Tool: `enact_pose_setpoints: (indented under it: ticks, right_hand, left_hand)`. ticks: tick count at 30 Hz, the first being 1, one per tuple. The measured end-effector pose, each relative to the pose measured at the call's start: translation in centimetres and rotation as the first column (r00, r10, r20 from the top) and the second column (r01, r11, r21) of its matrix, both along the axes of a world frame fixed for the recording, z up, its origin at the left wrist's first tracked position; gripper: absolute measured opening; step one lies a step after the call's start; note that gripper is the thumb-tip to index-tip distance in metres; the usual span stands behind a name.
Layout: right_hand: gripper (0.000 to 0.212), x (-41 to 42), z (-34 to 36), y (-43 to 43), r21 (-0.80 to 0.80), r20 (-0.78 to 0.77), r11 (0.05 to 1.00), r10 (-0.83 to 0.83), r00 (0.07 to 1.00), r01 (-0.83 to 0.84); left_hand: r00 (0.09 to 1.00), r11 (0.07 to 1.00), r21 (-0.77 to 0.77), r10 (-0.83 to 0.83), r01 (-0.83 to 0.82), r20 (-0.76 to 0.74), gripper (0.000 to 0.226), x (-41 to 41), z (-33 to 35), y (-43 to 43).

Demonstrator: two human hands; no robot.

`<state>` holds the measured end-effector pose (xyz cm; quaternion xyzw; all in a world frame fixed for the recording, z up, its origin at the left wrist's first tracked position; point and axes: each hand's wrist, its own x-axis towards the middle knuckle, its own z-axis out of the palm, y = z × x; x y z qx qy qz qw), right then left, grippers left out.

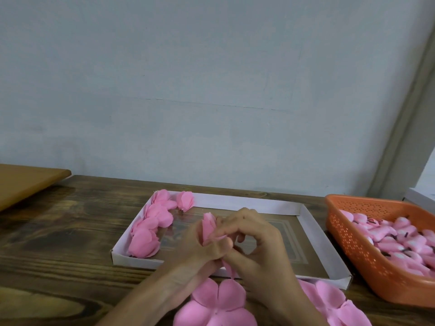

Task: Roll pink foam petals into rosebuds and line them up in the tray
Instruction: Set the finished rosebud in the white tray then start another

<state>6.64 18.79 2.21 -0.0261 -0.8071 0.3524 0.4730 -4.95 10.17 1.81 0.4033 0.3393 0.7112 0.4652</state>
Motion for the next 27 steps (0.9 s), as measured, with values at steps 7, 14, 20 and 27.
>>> enact_pose_setpoints:
  ticks: [7, 14, 20, 27]
  right_hand:
    - [0.010, -0.4, -0.6, 0.0, -0.078, -0.057, 0.992, -0.103, 0.993, 0.098]
    - [0.015, -0.6, -0.6, 0.0, -0.019, -0.087, 0.988, -0.154, 0.984, 0.153]
    - [0.018, -0.4, 0.1, -0.4, -0.042, -0.072, 0.983, -0.182, 0.981, 0.180]
    - [0.009, 1.0, 1.4, 0.2, -0.132, -0.044, 0.975, -0.185, 0.982, 0.178]
  left_hand:
    - [0.950, 0.998, 0.046, 0.056, -0.043, -0.309, 0.037, -0.7, -1.1, 0.0]
    - [0.911, 0.999, 0.042, 0.015, 0.002, -0.411, 0.031, -1.1, -0.5, -0.2]
    - [0.896, 0.990, 0.039, 0.136, -0.132, -0.422, 0.024, -0.3, -1.1, 0.1]
    - [0.991, 0.998, -0.006, 0.059, -0.060, -0.123, 0.023, -0.7, -1.2, 0.4]
